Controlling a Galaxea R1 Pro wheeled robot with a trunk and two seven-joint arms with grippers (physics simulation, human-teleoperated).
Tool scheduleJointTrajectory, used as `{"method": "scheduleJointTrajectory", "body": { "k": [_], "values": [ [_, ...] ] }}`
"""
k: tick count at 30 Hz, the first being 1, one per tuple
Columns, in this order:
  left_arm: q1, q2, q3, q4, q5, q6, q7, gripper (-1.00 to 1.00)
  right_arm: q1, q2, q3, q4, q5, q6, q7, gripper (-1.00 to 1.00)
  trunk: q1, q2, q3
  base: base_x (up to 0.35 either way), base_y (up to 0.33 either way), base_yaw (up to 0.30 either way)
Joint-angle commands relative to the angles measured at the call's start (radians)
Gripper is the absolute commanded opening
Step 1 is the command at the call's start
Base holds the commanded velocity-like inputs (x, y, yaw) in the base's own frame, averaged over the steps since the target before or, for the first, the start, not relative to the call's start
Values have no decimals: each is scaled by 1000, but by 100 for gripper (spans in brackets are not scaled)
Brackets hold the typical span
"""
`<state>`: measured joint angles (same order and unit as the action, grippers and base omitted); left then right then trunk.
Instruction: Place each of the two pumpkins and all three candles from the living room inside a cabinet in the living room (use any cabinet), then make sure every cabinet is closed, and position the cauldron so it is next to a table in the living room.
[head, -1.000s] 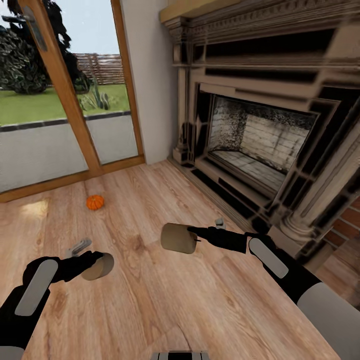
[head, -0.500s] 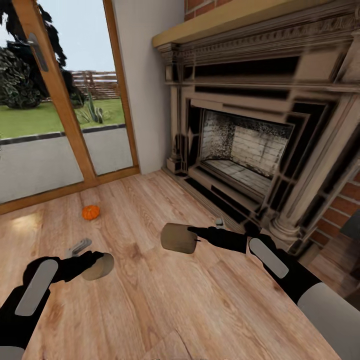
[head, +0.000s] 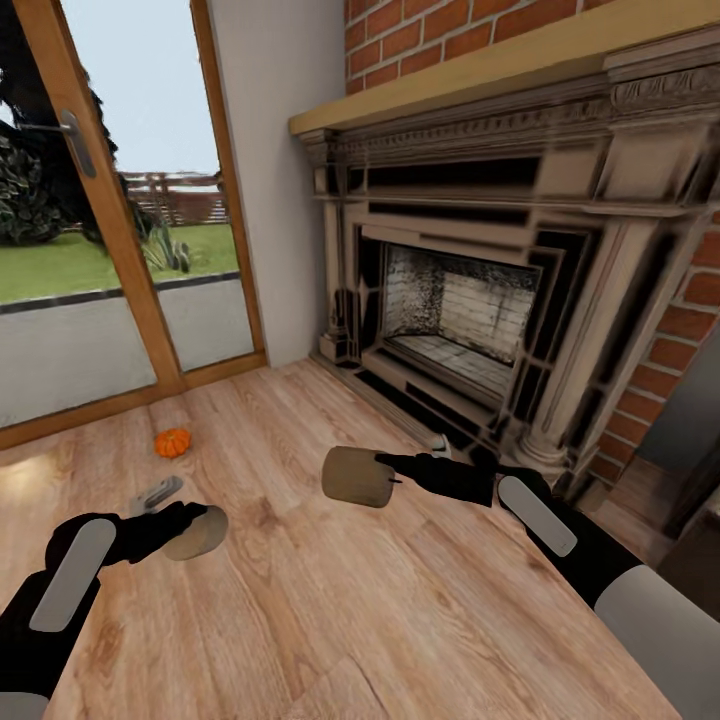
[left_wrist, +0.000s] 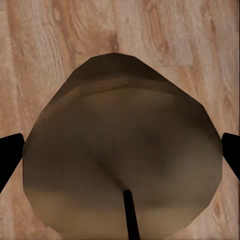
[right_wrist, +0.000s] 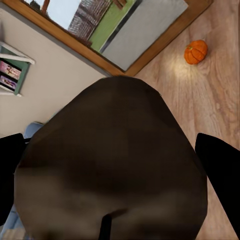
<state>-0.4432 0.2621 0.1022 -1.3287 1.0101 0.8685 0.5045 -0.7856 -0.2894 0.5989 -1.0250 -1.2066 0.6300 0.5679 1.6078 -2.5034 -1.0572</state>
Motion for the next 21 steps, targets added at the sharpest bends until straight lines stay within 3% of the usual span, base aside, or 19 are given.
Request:
{"method": "scheduleJointTrajectory", "body": {
  "k": [1,5,16,21],
  "values": [
    [0,0,1,-1,10,3,9,-100,-1,-1,2,0,-7,3,0,-100,-1,0,4,-265,160,-237],
    [0,0,1,-1,10,3,9,-100,-1,-1,2,0,-6,3,0,-100,-3,1,23,-222,129,-238],
    [8,0,0,-66,10,3,9,-100,-1,-1,2,0,-5,4,0,-100,-3,1,33,-30,11,-238],
    [9,0,1,-68,10,3,9,-100,-1,-1,2,2,-5,4,0,-100,-3,1,37,-220,0,-237]
  ]
}}
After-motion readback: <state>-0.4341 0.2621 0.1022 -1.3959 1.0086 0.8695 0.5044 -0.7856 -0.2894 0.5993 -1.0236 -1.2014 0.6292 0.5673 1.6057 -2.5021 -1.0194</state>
